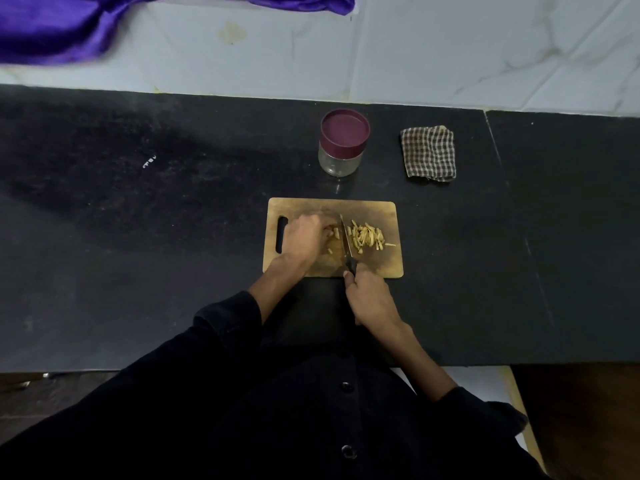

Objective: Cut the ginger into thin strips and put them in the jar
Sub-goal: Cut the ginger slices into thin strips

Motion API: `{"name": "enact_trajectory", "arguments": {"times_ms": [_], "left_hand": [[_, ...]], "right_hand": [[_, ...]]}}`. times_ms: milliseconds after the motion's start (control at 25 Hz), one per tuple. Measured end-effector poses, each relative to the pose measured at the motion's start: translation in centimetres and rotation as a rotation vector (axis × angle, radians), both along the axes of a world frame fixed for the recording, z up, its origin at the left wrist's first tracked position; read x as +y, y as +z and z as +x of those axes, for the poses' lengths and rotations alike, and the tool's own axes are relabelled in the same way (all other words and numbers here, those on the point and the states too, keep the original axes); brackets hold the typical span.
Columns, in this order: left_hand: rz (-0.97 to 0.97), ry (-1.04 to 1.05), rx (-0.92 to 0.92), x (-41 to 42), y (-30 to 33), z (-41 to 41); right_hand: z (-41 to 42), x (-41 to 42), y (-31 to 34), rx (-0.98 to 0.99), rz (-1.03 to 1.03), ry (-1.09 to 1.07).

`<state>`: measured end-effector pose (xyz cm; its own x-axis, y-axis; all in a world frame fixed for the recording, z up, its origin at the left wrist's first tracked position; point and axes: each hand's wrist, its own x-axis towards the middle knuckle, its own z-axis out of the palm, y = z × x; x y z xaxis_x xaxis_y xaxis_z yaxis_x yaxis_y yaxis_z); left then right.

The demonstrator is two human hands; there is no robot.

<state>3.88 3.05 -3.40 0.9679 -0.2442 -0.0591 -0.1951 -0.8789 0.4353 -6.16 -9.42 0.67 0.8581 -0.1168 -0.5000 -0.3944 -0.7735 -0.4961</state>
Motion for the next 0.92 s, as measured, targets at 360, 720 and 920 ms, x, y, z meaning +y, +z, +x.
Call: {"name": "enact_trajectory", "arguments": {"times_ms": [360,720,920], "left_hand": [[0.036,0.024,0.003,-0.1,-1.3,0.1],[0.081,0.054,0.005,-0.4,-1.9,0.5],[0.082,0.069,-0.004,-0.4,-1.7,0.4]], "right_hand": [[1.2,0.6,-0.2,0.034,-0.017,0.027],[0.9,1.1,-0.8,0.066,-0.065,0.042],[-0.5,0.6,-1.2,0.072,-0.049,0.022]]}}
